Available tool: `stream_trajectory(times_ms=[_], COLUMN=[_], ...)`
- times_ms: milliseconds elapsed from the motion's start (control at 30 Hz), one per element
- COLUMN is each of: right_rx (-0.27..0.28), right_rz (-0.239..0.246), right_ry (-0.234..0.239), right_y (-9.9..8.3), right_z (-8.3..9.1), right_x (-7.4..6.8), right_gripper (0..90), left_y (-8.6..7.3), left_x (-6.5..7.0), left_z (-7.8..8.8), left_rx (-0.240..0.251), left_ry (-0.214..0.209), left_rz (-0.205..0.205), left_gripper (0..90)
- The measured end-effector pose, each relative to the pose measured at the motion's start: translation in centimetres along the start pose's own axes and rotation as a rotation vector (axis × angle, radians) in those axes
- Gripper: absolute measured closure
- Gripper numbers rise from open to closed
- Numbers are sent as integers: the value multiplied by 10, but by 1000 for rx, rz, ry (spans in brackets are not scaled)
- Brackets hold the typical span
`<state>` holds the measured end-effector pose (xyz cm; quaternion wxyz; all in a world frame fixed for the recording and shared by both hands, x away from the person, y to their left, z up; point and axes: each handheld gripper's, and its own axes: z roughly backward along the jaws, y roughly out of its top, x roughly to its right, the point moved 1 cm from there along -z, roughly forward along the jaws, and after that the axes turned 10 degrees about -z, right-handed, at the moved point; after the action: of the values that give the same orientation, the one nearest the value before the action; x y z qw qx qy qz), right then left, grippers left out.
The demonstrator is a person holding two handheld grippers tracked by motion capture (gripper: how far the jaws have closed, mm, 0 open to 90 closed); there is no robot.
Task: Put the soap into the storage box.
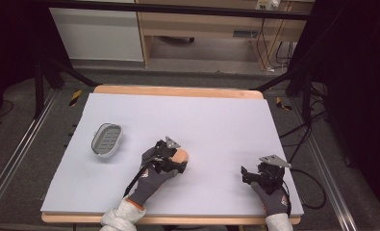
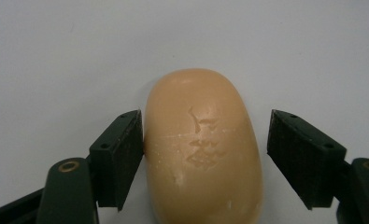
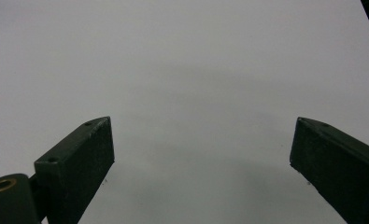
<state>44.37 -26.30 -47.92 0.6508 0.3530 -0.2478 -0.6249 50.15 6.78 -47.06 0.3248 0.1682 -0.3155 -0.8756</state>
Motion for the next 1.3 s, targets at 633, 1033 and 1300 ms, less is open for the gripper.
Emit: stream_trajectory(times_ms=[633, 1033, 1300], right_rx=[-7, -12, -10], right_rz=[3, 2, -1], right_ry=[3, 4, 2], right_y=[0, 0, 0], right_z=[-1, -1, -1], right_x=[-1, -1, -1], right_gripper=[67, 67, 67], left_y=[-4, -3, 2], left_x=[2, 4, 3], left_z=[-9, -7, 12], left_rx=[-37, -47, -11], left_ry=[22, 11, -2], left_rz=[4, 0, -18], left_gripper=[294, 308, 308])
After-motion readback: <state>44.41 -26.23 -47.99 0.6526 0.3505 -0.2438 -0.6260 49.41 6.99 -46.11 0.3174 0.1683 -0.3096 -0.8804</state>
